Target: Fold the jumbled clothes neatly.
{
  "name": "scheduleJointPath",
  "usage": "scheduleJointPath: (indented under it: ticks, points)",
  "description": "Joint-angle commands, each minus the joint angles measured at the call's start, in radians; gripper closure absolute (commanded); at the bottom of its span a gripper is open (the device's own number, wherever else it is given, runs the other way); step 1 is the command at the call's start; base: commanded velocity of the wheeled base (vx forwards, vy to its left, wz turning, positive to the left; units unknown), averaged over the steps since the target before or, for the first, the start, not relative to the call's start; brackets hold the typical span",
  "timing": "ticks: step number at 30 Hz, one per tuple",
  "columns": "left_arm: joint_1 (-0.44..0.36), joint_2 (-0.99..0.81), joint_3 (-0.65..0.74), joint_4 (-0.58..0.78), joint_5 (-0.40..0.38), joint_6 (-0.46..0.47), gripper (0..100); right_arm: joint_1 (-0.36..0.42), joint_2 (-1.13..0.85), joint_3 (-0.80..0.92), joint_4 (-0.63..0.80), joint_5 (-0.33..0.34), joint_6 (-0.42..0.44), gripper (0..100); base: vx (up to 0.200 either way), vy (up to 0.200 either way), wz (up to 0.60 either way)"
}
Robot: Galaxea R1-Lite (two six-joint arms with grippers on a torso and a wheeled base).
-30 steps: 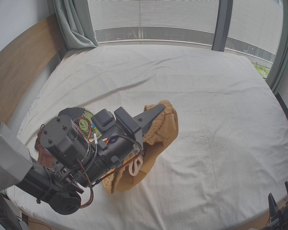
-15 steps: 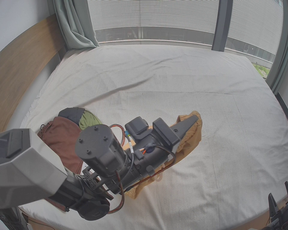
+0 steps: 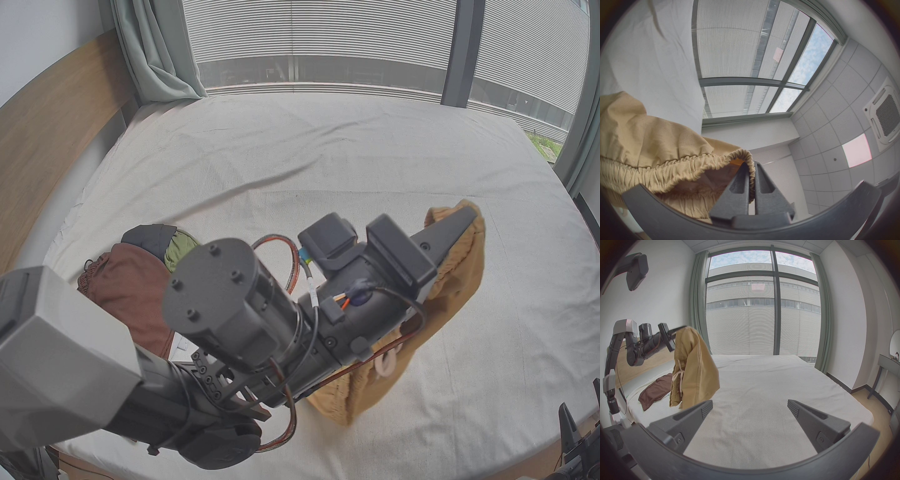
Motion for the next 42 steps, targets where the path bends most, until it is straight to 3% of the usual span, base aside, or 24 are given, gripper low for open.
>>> scheduleJointPath:
  ticks: [1,8,10,13,19,22,23,25,42]
  points:
    - [-0.032,-0.074,-0.049,0.036,0.002,-0.004,100,-0.001,-0.016,0.018,0.000,0.000,0.000,0,0.000,0.000,0.00]
    - [-0.024,-0.167,-0.106,0.133,0.020,-0.094,100,0.001,-0.016,0.018,0.000,0.000,0.000,0,0.000,0.000,0.00]
    - [-0.020,-0.190,-0.097,0.148,0.020,-0.108,100,0.001,-0.016,0.018,0.000,0.000,0.000,0,0.000,0.000,0.00]
    - [0.048,-0.179,0.006,0.145,0.035,-0.096,100,-0.001,-0.016,0.018,0.000,-0.001,0.000,0,0.000,0.000,0.00]
    - [0.200,-0.081,0.178,0.048,0.023,0.030,100,-0.001,-0.016,0.018,0.000,0.000,-0.002,0,0.000,0.000,0.00]
    - [0.233,-0.029,0.210,-0.008,0.011,0.085,100,-0.001,-0.016,0.018,0.000,0.000,0.000,0,0.000,0.000,0.00]
    - [0.266,0.023,0.224,-0.013,-0.001,0.160,100,-0.001,-0.016,0.018,0.000,0.000,0.000,0,0.000,0.000,0.00]
    - [0.299,0.055,0.227,-0.013,-0.009,0.209,100,-0.001,-0.016,0.018,0.000,0.000,0.000,0,0.000,0.000,0.00]
    - [0.425,0.097,0.301,-0.013,-0.001,0.254,100,-0.001,-0.016,0.018,0.000,0.000,0.000,0,0.000,0.000,0.00]
